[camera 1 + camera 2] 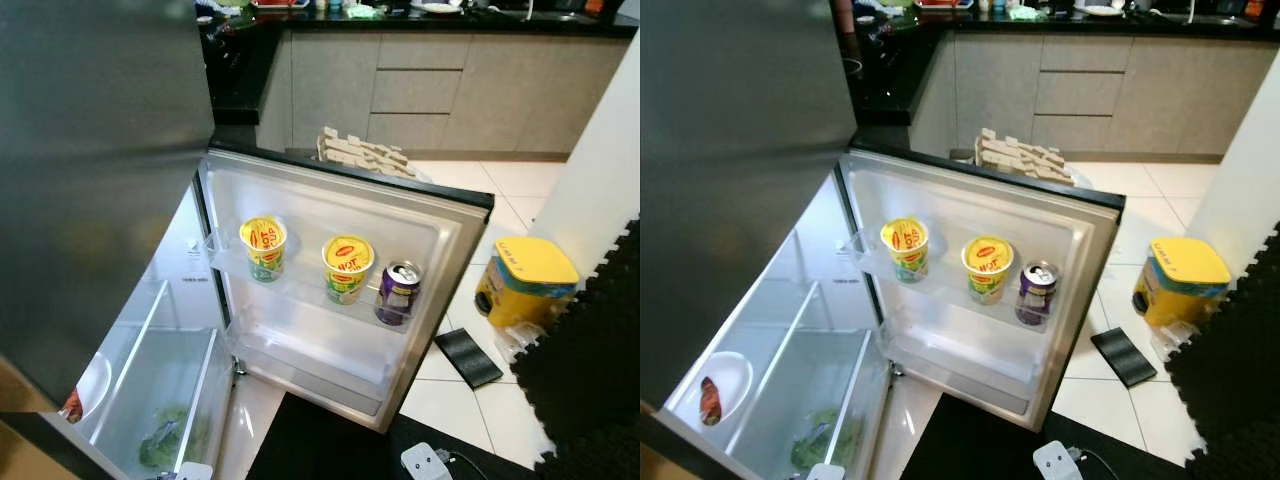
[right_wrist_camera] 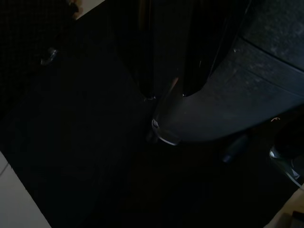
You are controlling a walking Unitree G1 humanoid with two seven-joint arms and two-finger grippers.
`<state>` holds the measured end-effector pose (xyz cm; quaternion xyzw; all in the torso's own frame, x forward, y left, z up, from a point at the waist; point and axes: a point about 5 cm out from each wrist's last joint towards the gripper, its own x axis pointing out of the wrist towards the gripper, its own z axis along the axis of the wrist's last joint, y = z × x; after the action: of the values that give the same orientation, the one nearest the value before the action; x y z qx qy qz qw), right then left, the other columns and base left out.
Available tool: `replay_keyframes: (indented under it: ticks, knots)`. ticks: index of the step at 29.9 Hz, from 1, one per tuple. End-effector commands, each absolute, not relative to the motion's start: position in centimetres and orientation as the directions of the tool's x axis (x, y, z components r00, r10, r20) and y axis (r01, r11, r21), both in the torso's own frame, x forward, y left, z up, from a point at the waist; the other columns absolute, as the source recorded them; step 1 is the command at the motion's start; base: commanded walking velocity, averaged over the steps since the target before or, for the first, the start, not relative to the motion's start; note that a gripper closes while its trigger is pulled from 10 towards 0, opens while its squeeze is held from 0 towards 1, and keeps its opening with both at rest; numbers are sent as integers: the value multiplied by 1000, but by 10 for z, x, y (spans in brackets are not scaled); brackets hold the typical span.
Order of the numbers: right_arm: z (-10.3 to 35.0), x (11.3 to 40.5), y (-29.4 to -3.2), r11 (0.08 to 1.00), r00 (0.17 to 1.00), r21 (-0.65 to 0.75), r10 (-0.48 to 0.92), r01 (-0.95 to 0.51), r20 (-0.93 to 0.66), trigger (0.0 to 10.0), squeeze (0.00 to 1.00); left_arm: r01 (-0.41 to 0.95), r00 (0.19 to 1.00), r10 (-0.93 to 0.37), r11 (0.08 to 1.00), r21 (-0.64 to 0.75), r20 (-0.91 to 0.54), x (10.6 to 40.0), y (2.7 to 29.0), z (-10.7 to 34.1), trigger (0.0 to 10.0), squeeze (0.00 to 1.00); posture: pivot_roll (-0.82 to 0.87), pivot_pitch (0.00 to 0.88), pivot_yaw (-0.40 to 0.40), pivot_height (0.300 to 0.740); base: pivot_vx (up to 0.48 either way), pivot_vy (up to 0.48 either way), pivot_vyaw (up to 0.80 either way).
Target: Restocking fridge
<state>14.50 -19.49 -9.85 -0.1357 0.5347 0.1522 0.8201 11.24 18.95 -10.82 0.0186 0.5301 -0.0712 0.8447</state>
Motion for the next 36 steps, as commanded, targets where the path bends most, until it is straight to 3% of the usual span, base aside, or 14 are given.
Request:
replay_keyframes:
  ticks: [1, 7, 17, 36]
  knots:
    - [-98, 144, -197, 915, 382, -66, 100, -398, -919, 10000, 0, 140, 428, -101, 989, -44, -898, 112, 189, -108, 10000, 0, -23, 0, -21, 740, 0, 0, 775]
    - [-97, 147, -198, 916, 394, -70, 100, -396, -914, 10000, 0, 147, 429, -102, 988, -42, -897, 113, 190, -108, 10000, 0, -22, 0, -22, 740, 0, 0, 773]
    - [-97, 149, -199, 919, 411, -97, 75, -382, -909, 10000, 0, 130, 440, -99, 990, -46, -892, 115, 191, -107, 10000, 0, -24, 0, -18, 740, 0, -327, 0]
    - [-98, 147, -197, 925, 406, -78, 86, -372, -910, 10000, 0, 133, 440, -107, 990, -54, -892, 115, 187, -108, 10000, 0, -27, 0, -21, 740, 0, 0, 0]
